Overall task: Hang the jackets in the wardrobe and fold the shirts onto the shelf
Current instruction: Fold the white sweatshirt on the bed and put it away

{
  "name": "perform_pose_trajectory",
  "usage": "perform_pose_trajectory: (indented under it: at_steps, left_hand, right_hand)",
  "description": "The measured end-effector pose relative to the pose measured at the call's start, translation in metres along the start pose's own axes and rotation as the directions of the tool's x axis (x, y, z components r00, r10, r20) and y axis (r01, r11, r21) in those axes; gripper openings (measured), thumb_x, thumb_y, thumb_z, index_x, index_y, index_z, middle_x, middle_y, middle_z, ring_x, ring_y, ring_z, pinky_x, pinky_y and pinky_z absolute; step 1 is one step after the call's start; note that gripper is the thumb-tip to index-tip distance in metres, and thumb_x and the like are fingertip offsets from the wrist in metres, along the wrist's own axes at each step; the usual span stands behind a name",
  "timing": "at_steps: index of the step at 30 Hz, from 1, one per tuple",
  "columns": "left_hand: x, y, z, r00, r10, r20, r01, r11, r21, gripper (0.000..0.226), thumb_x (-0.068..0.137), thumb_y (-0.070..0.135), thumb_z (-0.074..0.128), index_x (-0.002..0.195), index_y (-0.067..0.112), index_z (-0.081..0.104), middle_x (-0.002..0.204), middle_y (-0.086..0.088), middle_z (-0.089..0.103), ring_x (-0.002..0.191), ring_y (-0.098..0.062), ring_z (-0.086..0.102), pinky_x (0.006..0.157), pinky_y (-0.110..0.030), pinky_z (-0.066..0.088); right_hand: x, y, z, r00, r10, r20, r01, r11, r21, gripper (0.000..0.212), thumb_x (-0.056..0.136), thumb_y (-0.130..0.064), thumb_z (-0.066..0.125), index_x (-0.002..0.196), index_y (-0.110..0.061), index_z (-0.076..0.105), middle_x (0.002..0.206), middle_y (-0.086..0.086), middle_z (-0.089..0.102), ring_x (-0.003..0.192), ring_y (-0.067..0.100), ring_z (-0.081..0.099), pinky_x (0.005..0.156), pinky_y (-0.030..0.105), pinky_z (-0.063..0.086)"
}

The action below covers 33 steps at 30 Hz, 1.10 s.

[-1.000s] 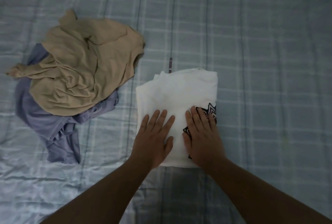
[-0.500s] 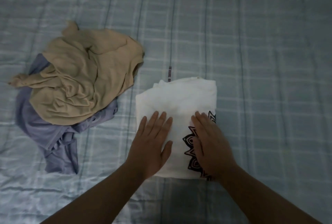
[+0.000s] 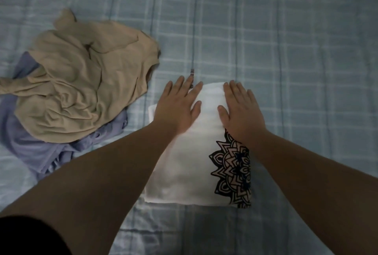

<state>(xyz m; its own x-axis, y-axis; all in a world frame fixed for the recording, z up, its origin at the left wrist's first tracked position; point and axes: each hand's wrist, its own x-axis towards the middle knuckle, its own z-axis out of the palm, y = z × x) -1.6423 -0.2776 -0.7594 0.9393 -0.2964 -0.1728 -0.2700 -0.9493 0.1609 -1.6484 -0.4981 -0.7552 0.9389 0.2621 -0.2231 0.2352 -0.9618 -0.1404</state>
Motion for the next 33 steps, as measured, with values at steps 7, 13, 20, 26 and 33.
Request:
perform_pose_trajectory:
  at_steps: [7,13,20,26,33]
  left_hand:
    - [-0.008,0.004,-0.021,0.995,0.046,-0.089,-0.051,0.997,-0.057,0.056,0.101,0.038,0.028,0.152,0.015,0.031,0.160,-0.010,0.028,0.149,-0.029,0.018,0.121,-0.051,0.011]
    - [-0.067,0.023,-0.027,0.967,0.097,-0.235,-0.122,0.988,-0.092,0.055,0.099,0.024,0.037,0.151,0.007,0.033,0.160,-0.015,0.024,0.151,-0.030,0.012,0.120,-0.054,0.015]
    - [-0.075,0.004,0.013,0.995,0.088,-0.040,-0.088,0.996,-0.007,0.062,0.099,0.038,0.034,0.156,0.018,0.020,0.163,-0.009,0.016,0.152,-0.026,0.008,0.121,-0.051,0.011]
    - [-0.078,0.008,-0.002,0.998,0.068,-0.001,-0.068,0.997,-0.027,0.063,0.100,0.038,0.032,0.157,0.016,0.015,0.164,-0.013,0.011,0.152,-0.028,0.003,0.120,-0.053,0.012]
    - [-0.156,0.029,-0.032,0.975,0.223,-0.018,-0.223,0.961,-0.165,0.065,0.102,0.043,0.029,0.156,0.007,0.016,0.164,-0.012,0.010,0.152,-0.024,0.002,0.123,-0.045,0.013]
  right_hand:
    - [-0.008,-0.012,-0.016,0.997,0.006,-0.080,-0.009,0.999,-0.040,0.064,0.101,-0.041,0.026,0.155,-0.008,0.018,0.162,0.015,0.021,0.150,0.030,0.016,0.121,0.052,0.014]
    - [-0.047,-0.039,-0.020,0.970,-0.194,-0.146,0.190,0.981,-0.044,0.060,0.101,-0.033,0.033,0.155,-0.008,0.024,0.162,0.013,0.021,0.151,0.029,0.015,0.121,0.054,0.015]
    - [-0.047,-0.028,0.011,0.991,-0.124,-0.047,0.120,0.990,-0.072,0.066,0.099,-0.040,0.035,0.156,-0.012,0.020,0.164,0.011,0.017,0.152,0.028,0.012,0.121,0.052,0.012]
    - [-0.051,-0.036,-0.006,0.994,-0.110,0.006,0.110,0.988,-0.109,0.068,0.099,-0.040,0.033,0.156,-0.008,0.017,0.164,0.014,0.014,0.152,0.030,0.010,0.120,0.054,0.013]
    - [-0.123,-0.051,-0.021,0.955,-0.288,-0.064,0.290,0.957,0.027,0.065,0.100,-0.034,0.037,0.154,-0.005,0.020,0.163,0.015,0.016,0.152,0.028,0.009,0.123,0.048,0.013]
